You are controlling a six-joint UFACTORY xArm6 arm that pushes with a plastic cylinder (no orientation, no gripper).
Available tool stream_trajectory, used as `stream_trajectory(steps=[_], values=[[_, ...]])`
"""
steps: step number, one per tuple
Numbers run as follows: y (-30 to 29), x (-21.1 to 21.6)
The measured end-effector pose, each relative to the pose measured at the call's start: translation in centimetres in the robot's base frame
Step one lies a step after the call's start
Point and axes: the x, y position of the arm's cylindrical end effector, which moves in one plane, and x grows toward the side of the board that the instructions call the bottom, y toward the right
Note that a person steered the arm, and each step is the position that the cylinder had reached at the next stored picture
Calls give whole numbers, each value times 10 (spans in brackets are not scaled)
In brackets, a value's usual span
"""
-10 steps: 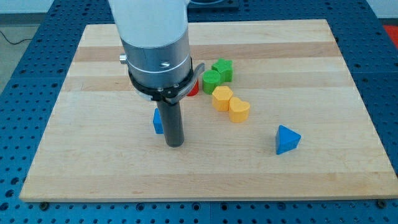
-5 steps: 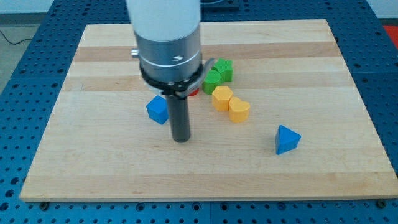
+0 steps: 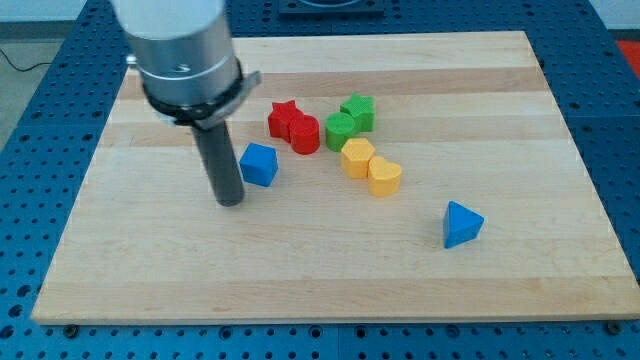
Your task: Place the blue cube to the bottom right of the red circle
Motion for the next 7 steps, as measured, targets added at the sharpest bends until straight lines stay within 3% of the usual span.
stream_trajectory(steps=[2, 4, 7], values=[[4, -29], [71, -29], [61, -29]])
